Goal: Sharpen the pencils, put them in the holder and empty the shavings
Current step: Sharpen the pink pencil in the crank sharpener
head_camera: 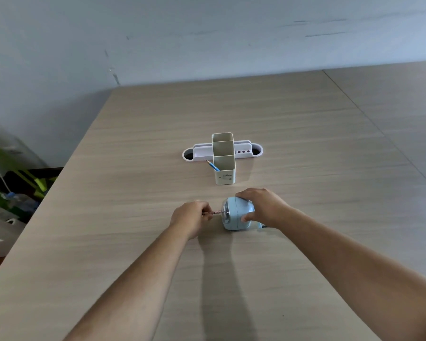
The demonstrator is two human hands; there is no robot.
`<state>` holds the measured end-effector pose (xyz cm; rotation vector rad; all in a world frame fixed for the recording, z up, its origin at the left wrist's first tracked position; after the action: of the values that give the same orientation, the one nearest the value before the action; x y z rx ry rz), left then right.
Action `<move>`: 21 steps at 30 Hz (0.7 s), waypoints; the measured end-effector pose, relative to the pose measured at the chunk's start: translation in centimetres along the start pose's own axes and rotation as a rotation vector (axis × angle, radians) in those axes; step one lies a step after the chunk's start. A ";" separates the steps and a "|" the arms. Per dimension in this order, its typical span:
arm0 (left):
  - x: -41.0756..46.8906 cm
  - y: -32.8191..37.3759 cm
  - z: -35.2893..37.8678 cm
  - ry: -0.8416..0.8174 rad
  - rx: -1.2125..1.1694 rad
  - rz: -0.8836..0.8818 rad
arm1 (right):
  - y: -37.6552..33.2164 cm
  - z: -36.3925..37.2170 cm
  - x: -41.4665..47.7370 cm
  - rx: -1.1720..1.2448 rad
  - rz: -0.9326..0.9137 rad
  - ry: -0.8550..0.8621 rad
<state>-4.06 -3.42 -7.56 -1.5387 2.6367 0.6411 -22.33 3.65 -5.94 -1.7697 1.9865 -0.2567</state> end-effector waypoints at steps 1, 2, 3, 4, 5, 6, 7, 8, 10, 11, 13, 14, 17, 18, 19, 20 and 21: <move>-0.1 0.4 0.0 -0.020 0.072 0.003 | 0.5 0.1 -0.3 0.065 0.017 0.002; -0.1 1.0 0.1 -0.036 0.119 0.011 | 1.2 0.3 -0.9 0.148 0.050 0.012; -0.2 1.7 0.0 -0.032 0.140 0.031 | 2.1 0.4 -1.6 0.235 0.096 0.034; -0.2 2.6 -0.1 -0.009 0.148 0.063 | 3.0 0.6 -2.4 0.308 0.145 0.059; -0.1 3.5 -0.1 0.018 0.158 0.100 | 4.0 0.9 -3.2 0.369 0.189 0.076; 0.1 4.4 -0.1 0.039 0.179 0.140 | 4.8 1.4 -3.9 0.436 0.224 0.085; 0.3 5.3 0.1 0.053 0.206 0.179 | 5.5 1.9 -4.5 0.519 0.252 0.093; 0.6 6.2 0.3 0.058 0.234 0.211 | 6.0 2.5 -5.0 0.610 0.279 0.106; 1.0 7.7 1.1 0.038 0.273 0.237 | 6.4 3.5 -5.4 0.750 0.326 0.123; 1.2 8.3 1.6 0.014 0.282 0.236 | 6.4 3.8 -5.5 0.793 0.340 0.116; 1.6 9.0 2.4 -0.027 0.285 0.213 | 5.9 4.2 -5.7 0.884 0.339 0.079; 1.7 9.1 2.6 -0.037 0.289 0.197 | 5.6 4.3 -5.8 0.937 0.330 0.062; 2.0 9.1 2.8 -0.061 0.315 0.190 | 5.1 3.5 -6.3 1.118 0.289 0.020; 2.0 9.1 2.8 -0.066 0.321 0.199 | 5.0 2.9 -6.3 1.173 0.272 0.032; 2.1 9.1 2.8 -0.060 0.322 0.207 | 4.9 2.1 -5.9 1.216 0.262 0.070; 2.1 9.2 2.8 -0.048 0.317 0.213 | 4.8 1.3 -5.2 1.243 0.261 0.129; 2.2 9.2 2.8 -0.034 0.311 0.217 | 4.8 0.6 -4.2 1.240 0.272 0.193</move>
<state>-13.38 -0.26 -7.53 -1.1601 2.7370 0.2413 -26.05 8.61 -7.67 -0.6785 1.5142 -1.2577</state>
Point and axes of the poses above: each hand's wrist, its own x-axis towards the middle knuckle, its own z-axis out of the palm, y = z × x, the point moved 3 cm from there along x, towards the middle knuckle, and after that the axes turned 2 degrees about x, right-handed, at the moved point
